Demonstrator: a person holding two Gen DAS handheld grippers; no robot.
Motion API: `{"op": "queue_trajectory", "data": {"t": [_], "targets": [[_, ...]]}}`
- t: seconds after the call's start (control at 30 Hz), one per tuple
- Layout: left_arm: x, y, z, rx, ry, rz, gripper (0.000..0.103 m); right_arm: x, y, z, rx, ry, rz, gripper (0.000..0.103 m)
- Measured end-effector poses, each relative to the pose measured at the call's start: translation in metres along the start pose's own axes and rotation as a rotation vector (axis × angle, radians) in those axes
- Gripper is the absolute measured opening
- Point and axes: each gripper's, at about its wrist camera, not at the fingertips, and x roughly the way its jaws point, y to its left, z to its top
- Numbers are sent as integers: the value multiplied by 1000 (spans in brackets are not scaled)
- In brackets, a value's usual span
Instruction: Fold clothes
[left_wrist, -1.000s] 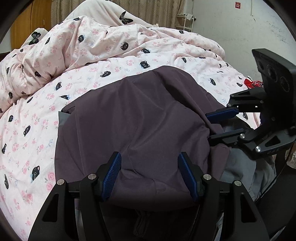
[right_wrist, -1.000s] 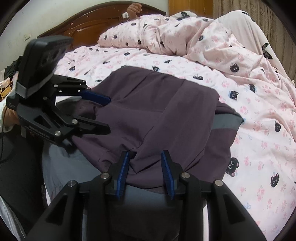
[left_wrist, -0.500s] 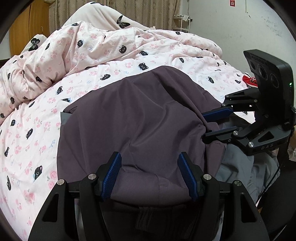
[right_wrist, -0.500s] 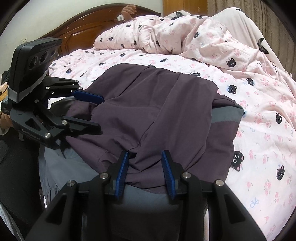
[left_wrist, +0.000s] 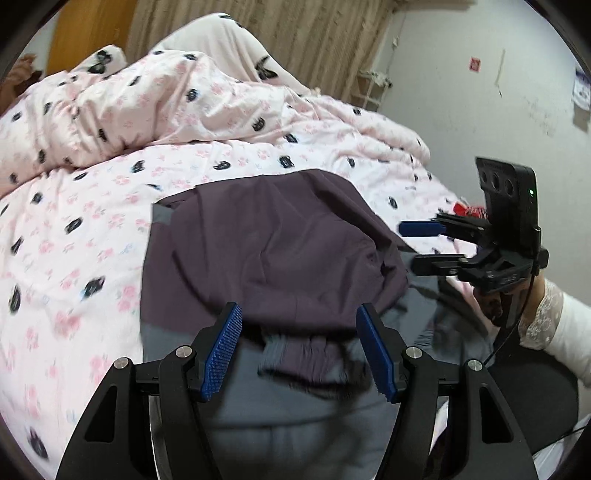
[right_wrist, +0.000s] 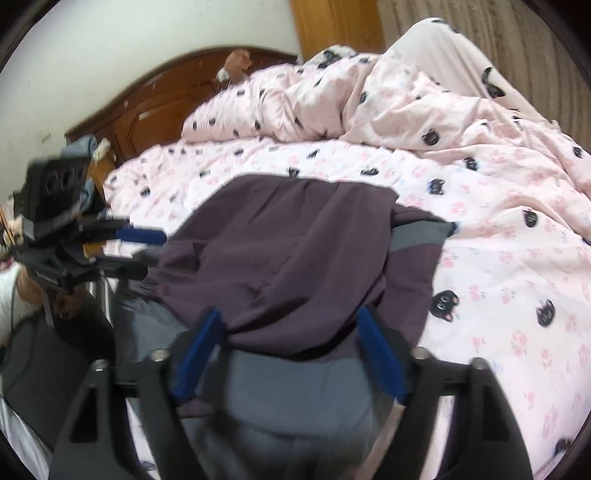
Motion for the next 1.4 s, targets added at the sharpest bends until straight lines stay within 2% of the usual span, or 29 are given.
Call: {"op": "queue_trajectory", "data": {"t": [0.2,0.37,0.4,0.53,0.7,1.0,1.23,1.4], "targets": [[-24,-14,-32,17,-28,58,65,-34,9,-13,50,-47,-44,83],[-41,-8,-64,-38,-15,103,68,-56,17,-29,65,-53,-90,83],[-44,-7,-69,-47,-10,106,72,-60,18,-32,68,-54,-100,83],[-48,-2,-90,-71,19,107,73,-78,20,-50,87,-46,-144,87],[-48,4,-109,-111,76,96,73,-90,17,-72,106,-4,-171,88],[-19,9,-139,-142,245,100,73,-89,24,-106,100,103,-208,88],[-11,-12,-144,-95,245,68,73,-73,35,-124,88,190,-200,88],[-10,-17,-141,-100,184,8,73,-58,50,-136,56,240,-193,88]]}}
